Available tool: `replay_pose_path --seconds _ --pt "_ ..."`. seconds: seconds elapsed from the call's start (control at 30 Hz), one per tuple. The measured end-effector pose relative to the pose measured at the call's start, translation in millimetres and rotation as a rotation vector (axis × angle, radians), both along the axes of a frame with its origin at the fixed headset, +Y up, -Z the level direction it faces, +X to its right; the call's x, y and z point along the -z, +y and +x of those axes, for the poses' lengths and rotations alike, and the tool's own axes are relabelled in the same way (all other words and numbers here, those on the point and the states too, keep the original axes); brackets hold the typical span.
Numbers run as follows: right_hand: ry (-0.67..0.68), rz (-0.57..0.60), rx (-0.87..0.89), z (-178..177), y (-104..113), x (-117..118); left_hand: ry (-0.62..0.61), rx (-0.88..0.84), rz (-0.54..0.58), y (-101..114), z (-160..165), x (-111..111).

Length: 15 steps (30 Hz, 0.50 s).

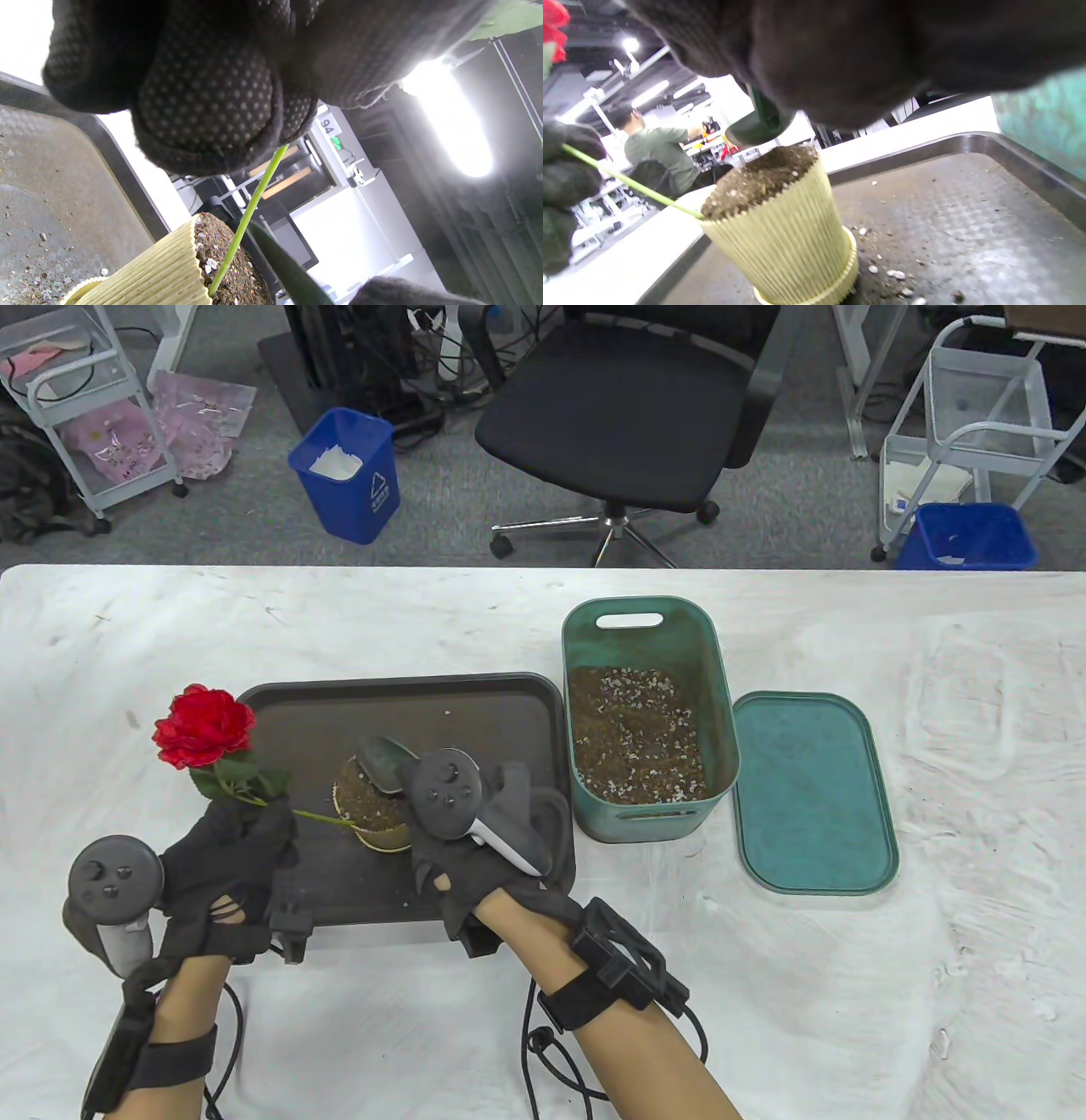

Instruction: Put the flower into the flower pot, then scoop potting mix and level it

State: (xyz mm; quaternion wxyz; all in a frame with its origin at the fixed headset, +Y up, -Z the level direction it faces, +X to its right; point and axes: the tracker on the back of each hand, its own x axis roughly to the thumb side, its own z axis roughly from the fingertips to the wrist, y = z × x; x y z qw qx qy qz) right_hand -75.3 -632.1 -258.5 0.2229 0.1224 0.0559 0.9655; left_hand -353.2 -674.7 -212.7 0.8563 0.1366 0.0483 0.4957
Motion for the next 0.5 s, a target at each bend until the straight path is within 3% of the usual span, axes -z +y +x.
replay_pose_path --seconds 0.17,0.33,0.5 --pt "0.007 0.001 -0.003 1 -7 -4 0.001 -0.002 0.001 0 0 0" --pt "-0.006 0.075 0.045 2 -2 -11 0.0 0.002 0.005 0 1 0" --pt "0.01 0.087 -0.012 0 -18 -20 0.002 0.001 0.006 1 1 -1"
